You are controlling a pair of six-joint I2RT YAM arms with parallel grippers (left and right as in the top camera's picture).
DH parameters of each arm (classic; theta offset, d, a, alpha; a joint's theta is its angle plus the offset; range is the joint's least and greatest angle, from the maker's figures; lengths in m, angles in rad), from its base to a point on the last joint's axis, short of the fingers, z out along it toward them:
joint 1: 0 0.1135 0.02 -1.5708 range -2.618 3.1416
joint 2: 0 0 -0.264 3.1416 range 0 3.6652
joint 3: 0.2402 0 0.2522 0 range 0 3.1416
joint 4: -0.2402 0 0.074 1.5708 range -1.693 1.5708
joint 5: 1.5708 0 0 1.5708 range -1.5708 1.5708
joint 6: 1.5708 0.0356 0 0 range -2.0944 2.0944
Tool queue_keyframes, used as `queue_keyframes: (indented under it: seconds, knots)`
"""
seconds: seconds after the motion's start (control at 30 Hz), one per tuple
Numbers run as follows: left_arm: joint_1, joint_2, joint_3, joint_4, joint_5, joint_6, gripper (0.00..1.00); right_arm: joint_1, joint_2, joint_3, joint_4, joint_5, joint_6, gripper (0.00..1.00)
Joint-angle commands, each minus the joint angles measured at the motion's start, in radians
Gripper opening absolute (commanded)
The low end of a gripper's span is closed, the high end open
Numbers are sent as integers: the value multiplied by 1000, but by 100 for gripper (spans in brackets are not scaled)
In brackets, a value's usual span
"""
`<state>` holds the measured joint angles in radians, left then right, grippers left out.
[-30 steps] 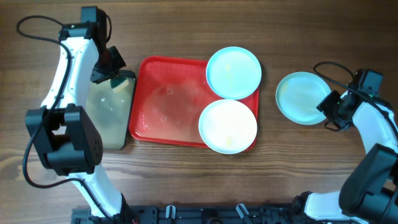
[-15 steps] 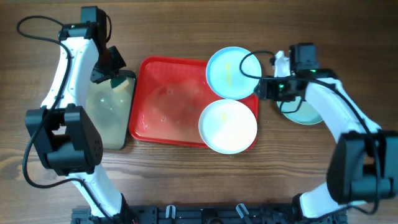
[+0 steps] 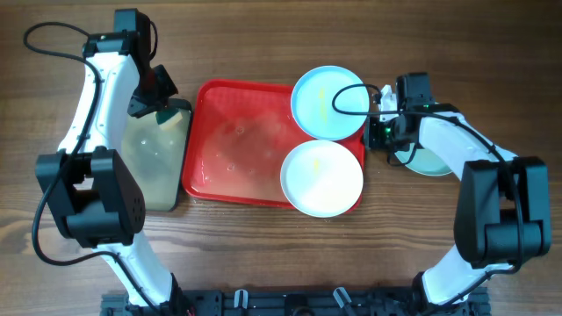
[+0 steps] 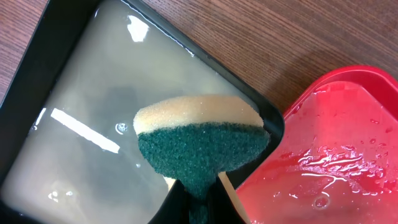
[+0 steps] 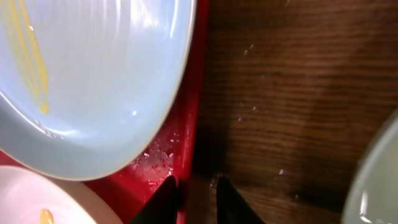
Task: Clean dirty plates on tray and stack at the side
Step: 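Grasp the rim of the white plate on the tray with the right gripper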
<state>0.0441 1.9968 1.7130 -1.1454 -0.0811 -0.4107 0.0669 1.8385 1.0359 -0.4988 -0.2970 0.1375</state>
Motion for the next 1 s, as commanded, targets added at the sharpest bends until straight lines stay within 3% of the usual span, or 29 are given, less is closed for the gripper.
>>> queue_keyframes:
  seconds: [0.0,0.17,0.47,0.5,0.53,0.57,0.6,0.8,0.97]
  knots:
    - [-1,-26,13,0,5,-20,4,0,21,-52,34,1,21,21]
    - [-1,-26,13,1,5,-20,4,-1,21,-63,71,13,21,4]
    - [-1,-26,13,8,5,-20,4,-1,21,-61,214,123,-59,4]
    - [-1,-26,13,8,5,-20,4,-1,21,-57,211,121,-60,11]
    - [-1,-26,13,8,5,-20,4,-2,20,-41,189,104,-60,31]
    - [-1,-26,13,8,5,-20,4,-2,19,-16,157,77,-61,41]
    - [-1,-26,13,8,5,-20,4,-2,14,26,105,44,-60,45]
    - [-1,-26,13,8,5,-20,4,-2,-49,352,-364,-19,-4,51]
    - [-1,-26,13,11,5,-20,4,2,-46,280,-546,-18,4,51]
